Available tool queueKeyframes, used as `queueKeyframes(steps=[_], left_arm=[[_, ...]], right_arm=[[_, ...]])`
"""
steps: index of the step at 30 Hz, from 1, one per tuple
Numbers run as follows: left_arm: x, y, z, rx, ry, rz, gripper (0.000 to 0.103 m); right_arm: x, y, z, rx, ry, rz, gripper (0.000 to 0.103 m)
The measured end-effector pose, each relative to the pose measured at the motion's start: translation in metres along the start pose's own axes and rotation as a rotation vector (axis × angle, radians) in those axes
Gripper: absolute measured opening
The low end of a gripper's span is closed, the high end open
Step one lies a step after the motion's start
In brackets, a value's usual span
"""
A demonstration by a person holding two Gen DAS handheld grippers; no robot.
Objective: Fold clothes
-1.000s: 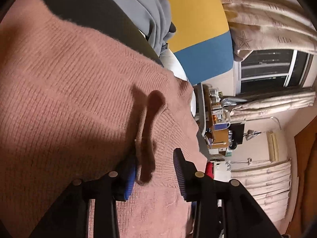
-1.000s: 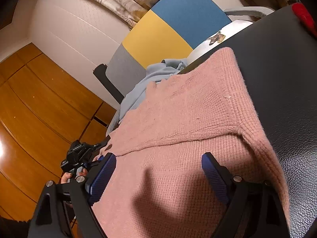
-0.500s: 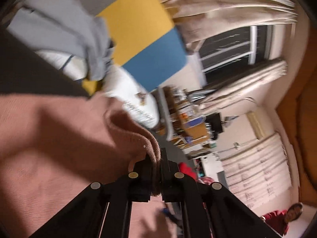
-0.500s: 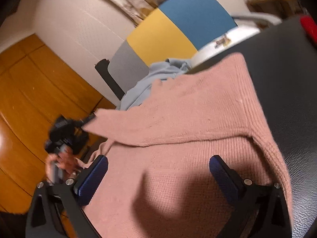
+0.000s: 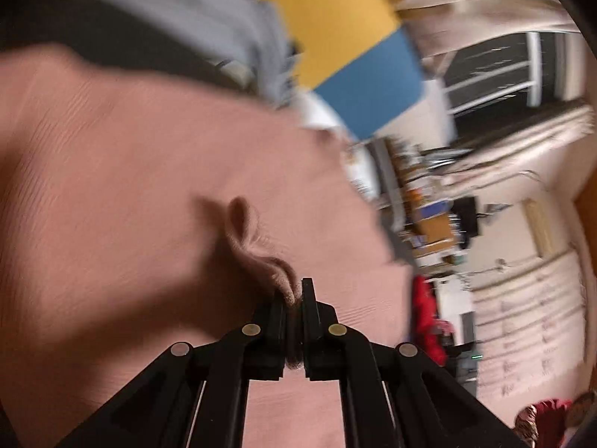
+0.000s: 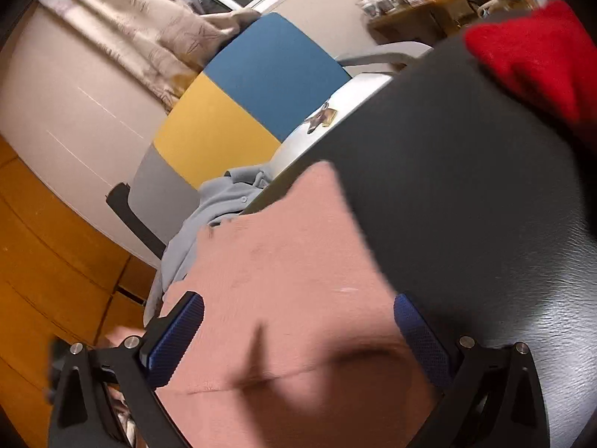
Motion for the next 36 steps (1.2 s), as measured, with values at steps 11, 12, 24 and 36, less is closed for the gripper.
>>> queueKeyframes(steps=[11,12,24,36], left_arm=[[0.024,-0.022,0.014,-0.116,-0.056,-0.054,0.030],[0.026,-0.018,0.010,-0.118,-0.043,-0.037,0.030],[0.044,-0.013,-0.038,0.030,0.149,-0.115,0.000],[0.027,-0.016,-0.008,0.094,0.106,-0.059,0.032]], right_arm=[[0.040,0.007,0.009,-0.188,-0.219,0.046,0.103],[0.047,0.013,0.011,-0.215,-0.245,0.053,0.103],[0.076,0.082,0.016,-0.429,-0.471,0.228,0.018],[0.082,0.076,-0.009,-0.440,-0.379,0.165,0.038]])
Point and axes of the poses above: each gripper's, at about its wrist camera, not at the fingertips, and y roughly the way its jaws point, z to its left, x to its top, the point moved 7 cm from there along y, roughly the way its jaws point, and after that the axes turned 6 degrees about z, right-handed, at the moved point
